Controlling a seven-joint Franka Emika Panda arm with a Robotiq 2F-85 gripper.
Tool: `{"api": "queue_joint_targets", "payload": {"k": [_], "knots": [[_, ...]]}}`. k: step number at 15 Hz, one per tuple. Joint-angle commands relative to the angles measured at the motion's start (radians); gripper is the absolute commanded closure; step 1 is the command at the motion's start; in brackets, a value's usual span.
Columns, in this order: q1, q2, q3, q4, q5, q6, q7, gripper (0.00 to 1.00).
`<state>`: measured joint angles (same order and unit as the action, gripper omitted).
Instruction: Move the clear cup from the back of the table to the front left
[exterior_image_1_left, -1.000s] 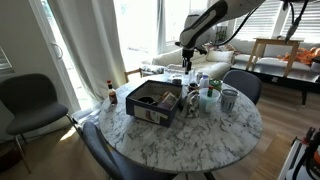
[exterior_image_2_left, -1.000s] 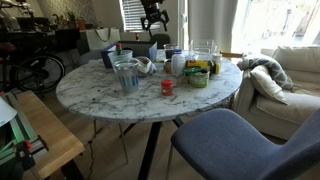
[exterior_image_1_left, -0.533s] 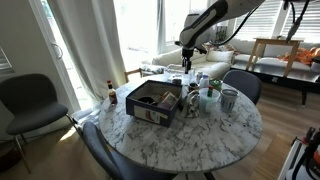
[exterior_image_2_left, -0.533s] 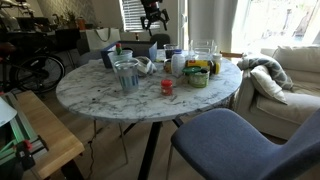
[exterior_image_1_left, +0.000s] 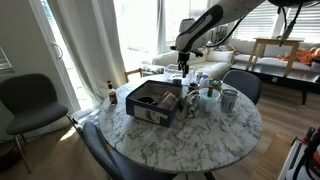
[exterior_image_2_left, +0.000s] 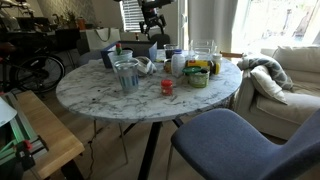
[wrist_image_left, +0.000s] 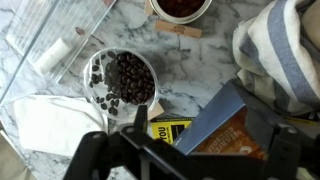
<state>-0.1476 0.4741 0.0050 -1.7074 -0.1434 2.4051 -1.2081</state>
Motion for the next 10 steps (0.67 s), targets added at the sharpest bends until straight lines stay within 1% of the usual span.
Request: {"api": "queue_joint_targets", "payload": {"k": [1, 6, 10], "knots": [[-0.02, 0.069, 0.02, 0.065, 0.001, -0.023, -0.095, 0.0], [-0.056, 0.125, 0.036, 0.123, 0.029, -0.014, -0.216, 0.0], [-0.07, 0.179, 0.044, 0.198, 0.048, -0.045, -0.282, 0.0]]}}
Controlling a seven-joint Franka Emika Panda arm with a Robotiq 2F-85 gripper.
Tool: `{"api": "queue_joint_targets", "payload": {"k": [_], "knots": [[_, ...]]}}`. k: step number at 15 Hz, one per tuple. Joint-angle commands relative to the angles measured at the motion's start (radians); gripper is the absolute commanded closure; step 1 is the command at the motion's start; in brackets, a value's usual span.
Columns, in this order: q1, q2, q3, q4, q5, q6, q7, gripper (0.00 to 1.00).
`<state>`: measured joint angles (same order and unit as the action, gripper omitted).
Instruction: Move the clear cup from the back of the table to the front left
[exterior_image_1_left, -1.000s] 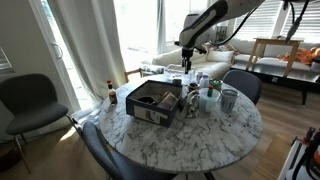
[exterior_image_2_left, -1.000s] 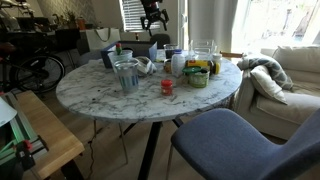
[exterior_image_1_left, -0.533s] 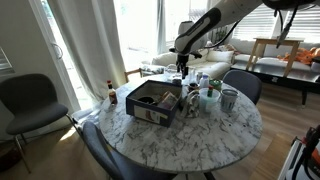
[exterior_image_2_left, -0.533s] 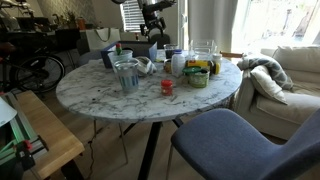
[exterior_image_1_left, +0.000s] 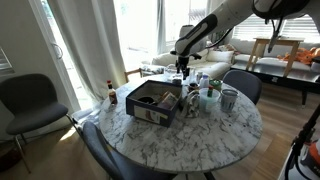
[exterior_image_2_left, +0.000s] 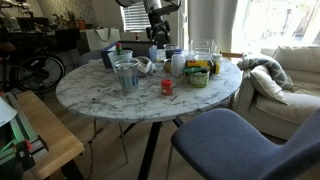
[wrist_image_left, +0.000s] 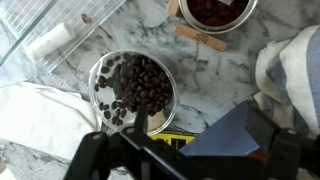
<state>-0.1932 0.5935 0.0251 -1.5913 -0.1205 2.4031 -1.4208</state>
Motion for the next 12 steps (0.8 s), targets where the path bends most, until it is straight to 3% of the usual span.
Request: {"api": "queue_joint_targets", "payload": {"k": [1, 5, 7, 8, 12], "knots": [[-0.023, 0.075, 0.022, 0.104, 0.025, -0.053, -0.075, 0.0], [-0.026, 0.132, 0.028, 0.182, 0.048, -0.122, -0.1, 0.06], [-0.026, 0.157, 0.026, 0.217, 0.057, -0.147, -0.098, 0.18], [-0.025, 0.171, 0.025, 0.236, 0.059, -0.151, -0.096, 0.32], [-0.031, 0.222, 0.025, 0.299, 0.068, -0.164, -0.089, 0.51]]}}
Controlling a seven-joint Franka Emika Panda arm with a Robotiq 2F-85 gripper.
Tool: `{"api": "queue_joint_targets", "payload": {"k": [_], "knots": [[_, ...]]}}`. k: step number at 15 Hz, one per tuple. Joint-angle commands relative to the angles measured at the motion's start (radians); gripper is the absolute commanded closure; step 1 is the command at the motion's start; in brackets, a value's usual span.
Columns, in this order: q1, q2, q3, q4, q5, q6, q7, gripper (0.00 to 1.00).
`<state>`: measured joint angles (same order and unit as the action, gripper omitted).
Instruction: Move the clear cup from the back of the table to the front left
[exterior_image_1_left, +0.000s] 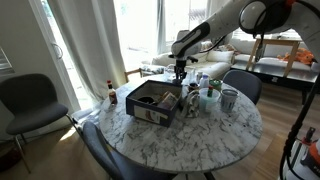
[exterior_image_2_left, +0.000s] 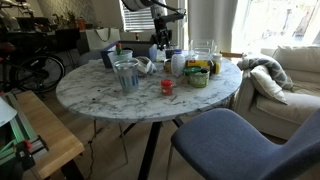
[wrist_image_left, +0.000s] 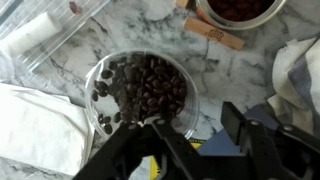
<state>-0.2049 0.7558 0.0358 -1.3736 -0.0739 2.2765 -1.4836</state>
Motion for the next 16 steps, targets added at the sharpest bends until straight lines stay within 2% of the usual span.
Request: {"api": "queue_joint_targets", "payload": {"k": [1, 2, 3, 5, 7, 13, 16], "knots": [[-0.021, 0.07, 0.013, 0.093, 0.025, -0.04, -0.023, 0.52], [-0.023, 0.075, 0.014, 0.1, 0.029, -0.04, -0.021, 0.6], [-0.025, 0.077, 0.015, 0.105, 0.034, -0.042, -0.018, 0.8], [-0.024, 0.072, 0.012, 0.106, 0.038, -0.046, -0.008, 0.84], [-0.021, 0.055, 0.01, 0.092, 0.037, -0.046, -0.002, 1.0], [-0.009, -0.007, 0.003, 0.038, 0.024, -0.029, 0.014, 0.99], [0.001, -0.08, -0.007, -0.035, 0.009, -0.005, 0.021, 0.99]]}}
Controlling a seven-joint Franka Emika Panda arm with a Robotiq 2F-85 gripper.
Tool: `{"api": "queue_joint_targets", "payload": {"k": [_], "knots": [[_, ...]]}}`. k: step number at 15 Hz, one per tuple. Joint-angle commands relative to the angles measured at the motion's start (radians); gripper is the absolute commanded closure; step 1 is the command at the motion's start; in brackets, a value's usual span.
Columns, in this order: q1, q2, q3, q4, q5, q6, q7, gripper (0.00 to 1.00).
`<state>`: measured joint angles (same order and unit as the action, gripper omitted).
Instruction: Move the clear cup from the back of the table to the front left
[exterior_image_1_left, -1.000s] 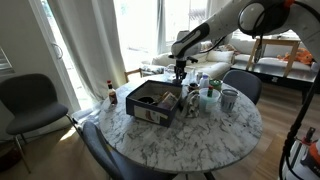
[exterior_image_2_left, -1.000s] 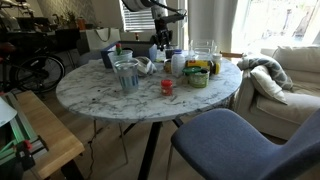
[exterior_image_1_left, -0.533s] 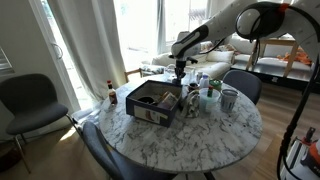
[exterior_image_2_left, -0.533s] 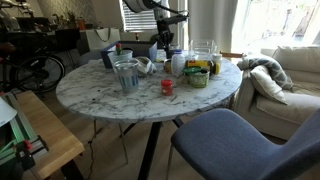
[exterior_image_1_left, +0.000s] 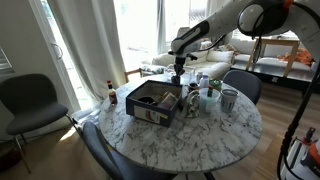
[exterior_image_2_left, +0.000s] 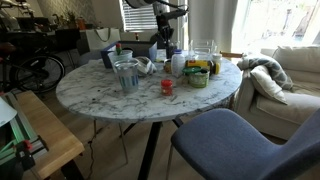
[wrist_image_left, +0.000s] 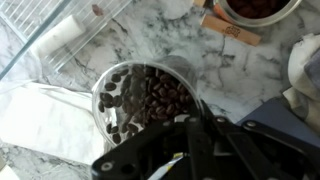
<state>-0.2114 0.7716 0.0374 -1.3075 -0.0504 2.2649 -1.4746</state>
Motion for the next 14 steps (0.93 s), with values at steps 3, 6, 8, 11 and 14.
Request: {"api": "queue_joint_targets", "payload": {"k": [3, 6, 8, 11, 14], "knots": [[0.01, -0.216, -0.008, -0.23, -0.028, 0.044, 0.002, 0.99], [0.025, -0.344, -0.02, -0.359, -0.049, 0.077, 0.015, 0.99], [0.025, -0.43, -0.018, -0.445, -0.054, 0.093, -0.003, 0.99], [0.027, -0.556, -0.014, -0.582, -0.055, 0.13, -0.04, 0.99], [0.038, -0.68, -0.012, -0.729, -0.05, 0.185, -0.12, 0.99]]}}
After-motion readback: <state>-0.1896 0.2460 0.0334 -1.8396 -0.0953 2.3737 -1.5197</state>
